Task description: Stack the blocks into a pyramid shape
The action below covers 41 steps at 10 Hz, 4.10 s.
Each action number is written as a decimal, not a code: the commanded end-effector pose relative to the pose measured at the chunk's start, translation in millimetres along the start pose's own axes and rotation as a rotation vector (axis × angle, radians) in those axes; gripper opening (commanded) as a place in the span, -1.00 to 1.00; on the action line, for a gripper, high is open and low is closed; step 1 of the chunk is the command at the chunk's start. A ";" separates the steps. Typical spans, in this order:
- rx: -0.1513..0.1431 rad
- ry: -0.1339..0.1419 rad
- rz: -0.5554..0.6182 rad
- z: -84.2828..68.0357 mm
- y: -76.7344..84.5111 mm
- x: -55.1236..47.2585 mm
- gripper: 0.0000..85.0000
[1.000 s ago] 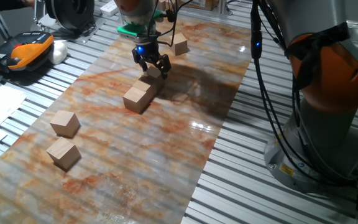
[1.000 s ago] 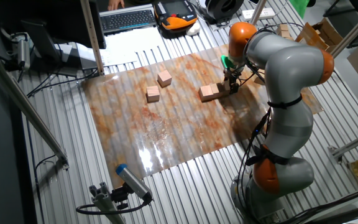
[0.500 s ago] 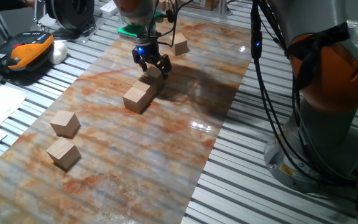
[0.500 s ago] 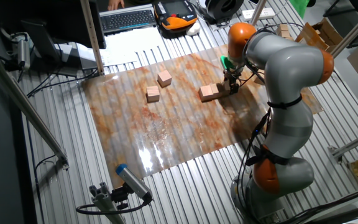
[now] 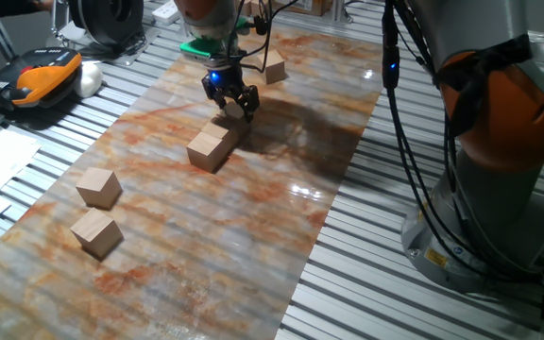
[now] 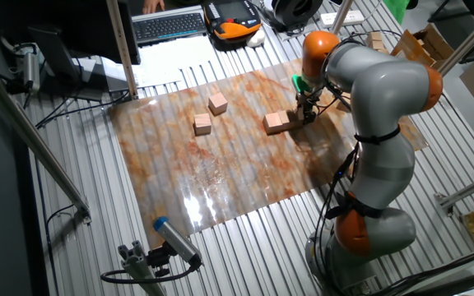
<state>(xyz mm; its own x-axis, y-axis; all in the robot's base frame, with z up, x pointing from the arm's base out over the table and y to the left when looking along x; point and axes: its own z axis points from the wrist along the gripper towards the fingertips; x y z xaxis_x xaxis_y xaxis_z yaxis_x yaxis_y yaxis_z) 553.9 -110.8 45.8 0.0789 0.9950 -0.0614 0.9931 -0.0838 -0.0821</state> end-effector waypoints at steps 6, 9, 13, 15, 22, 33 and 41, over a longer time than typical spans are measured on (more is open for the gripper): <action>-0.015 0.039 0.045 -2.9 1.9 -0.8 1.00; -0.028 0.047 0.035 -8.9 0.1 -3.6 1.00; -0.037 0.054 0.029 -14.1 -1.5 -5.7 1.00; -0.042 0.059 0.030 -16.5 -2.3 -5.5 1.00; -0.176 0.135 -0.170 -47.2 -2.4 -36.1 0.20; -0.167 -0.055 -0.773 -44.2 -5.4 -50.6 -1.00; -0.152 -0.073 -1.143 -48.2 -17.1 -77.0 -1.00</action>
<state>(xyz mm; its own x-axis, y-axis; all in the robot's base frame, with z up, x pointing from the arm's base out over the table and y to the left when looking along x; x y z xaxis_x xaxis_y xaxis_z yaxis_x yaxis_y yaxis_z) 535.2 -184.3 99.8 -0.6346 0.7683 -0.0837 0.7713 0.6364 -0.0057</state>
